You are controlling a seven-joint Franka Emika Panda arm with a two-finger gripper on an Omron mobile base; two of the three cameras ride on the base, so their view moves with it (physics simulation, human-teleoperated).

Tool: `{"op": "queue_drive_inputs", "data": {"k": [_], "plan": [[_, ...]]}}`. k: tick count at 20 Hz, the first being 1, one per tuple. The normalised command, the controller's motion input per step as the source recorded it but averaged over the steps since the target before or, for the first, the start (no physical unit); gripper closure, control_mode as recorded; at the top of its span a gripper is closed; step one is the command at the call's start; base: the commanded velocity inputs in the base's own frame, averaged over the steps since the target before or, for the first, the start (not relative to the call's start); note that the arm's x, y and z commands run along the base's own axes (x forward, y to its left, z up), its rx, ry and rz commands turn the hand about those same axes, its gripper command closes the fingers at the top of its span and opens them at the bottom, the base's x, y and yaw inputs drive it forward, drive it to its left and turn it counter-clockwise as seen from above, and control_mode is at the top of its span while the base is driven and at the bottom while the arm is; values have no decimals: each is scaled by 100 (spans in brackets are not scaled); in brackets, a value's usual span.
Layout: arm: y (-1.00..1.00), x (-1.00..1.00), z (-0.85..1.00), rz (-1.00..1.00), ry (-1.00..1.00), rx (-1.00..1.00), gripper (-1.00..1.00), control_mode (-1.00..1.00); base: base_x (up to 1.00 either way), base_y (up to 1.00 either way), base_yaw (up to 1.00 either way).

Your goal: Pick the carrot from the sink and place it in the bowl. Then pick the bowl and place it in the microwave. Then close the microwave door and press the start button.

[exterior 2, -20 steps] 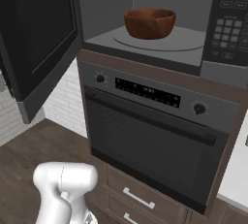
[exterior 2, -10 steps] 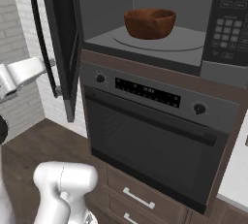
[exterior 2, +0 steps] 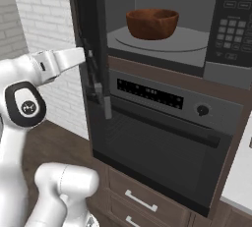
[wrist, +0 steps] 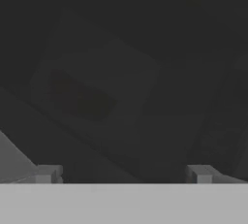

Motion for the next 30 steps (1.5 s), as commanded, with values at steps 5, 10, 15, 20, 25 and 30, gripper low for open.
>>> {"op": "queue_drive_inputs", "data": {"k": [5, 10, 15, 20, 25, 30], "plan": [[-57, 72, 0, 0, 0, 12, -100, -100, 0, 0, 0], [-54, 72, 0, 0, 0, 11, -100, -100, 0, 0, 0], [-46, 70, 0, 0, 0, 10, -100, -100, 0, 0, 0], [-38, 72, 0, 1, 0, 9, -100, -100, 0, 0, 0], [-38, 73, 0, 3, 0, 7, -100, -100, 0, 0, 0], [-36, 76, 0, 3, 0, 4, -100, -100, 0, 0, 0]]}}
